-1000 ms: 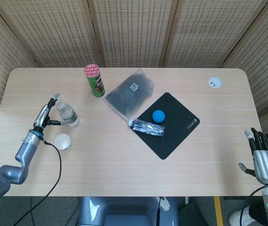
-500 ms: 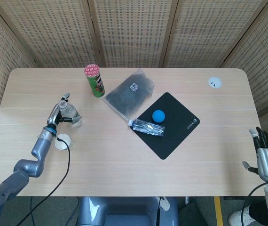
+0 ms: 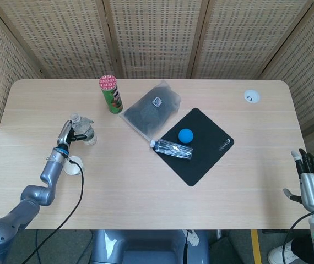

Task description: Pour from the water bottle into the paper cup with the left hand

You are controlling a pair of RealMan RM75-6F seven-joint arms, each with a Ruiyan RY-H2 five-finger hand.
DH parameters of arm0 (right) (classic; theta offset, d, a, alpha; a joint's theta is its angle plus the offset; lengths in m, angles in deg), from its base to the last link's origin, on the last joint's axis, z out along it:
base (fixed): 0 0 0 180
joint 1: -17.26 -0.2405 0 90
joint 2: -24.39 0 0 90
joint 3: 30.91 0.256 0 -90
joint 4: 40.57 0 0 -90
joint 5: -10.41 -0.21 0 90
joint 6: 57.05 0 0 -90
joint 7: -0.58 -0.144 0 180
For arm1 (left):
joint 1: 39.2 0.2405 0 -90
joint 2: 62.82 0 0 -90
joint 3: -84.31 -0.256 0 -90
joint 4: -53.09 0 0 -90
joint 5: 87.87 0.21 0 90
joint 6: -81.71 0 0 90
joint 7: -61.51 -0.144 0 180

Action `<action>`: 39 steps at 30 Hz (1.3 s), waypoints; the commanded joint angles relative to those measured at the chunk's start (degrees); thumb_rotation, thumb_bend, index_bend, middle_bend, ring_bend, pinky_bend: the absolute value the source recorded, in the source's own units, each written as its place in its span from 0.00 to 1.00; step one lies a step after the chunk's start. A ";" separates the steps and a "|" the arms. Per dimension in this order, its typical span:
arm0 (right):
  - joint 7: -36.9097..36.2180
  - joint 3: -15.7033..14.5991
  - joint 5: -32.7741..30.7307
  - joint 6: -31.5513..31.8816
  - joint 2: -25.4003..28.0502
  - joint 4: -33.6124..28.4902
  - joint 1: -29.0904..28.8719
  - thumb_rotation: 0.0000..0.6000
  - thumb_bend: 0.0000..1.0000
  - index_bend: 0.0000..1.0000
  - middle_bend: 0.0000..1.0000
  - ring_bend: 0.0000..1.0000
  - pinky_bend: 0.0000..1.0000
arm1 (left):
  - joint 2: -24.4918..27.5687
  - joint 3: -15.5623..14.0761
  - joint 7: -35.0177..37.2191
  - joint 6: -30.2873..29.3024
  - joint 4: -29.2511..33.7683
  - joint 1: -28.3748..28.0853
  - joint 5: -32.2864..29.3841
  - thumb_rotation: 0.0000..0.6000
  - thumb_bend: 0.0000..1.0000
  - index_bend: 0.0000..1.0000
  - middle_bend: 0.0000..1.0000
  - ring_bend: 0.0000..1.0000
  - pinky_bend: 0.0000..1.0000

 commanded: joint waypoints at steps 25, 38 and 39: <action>-1.24 -1.53 3.97 2.59 1.16 -2.19 0.88 1.00 0.00 0.00 0.00 0.00 0.00 | 23.12 -12.16 -7.88 -17.63 13.69 7.40 13.34 1.00 0.61 0.70 0.54 0.37 0.41; -0.47 -2.32 6.81 5.51 1.66 -3.69 1.99 1.00 0.00 0.00 0.00 0.00 0.00 | 29.79 -18.24 -21.33 -20.72 14.98 14.96 14.57 1.00 0.61 0.70 0.54 0.37 0.41; -0.33 -2.35 6.96 5.67 1.65 -3.84 2.05 1.00 0.00 0.00 0.00 0.00 0.00 | 29.59 -18.55 -21.72 -20.60 14.56 15.06 14.76 1.00 0.61 0.70 0.54 0.37 0.41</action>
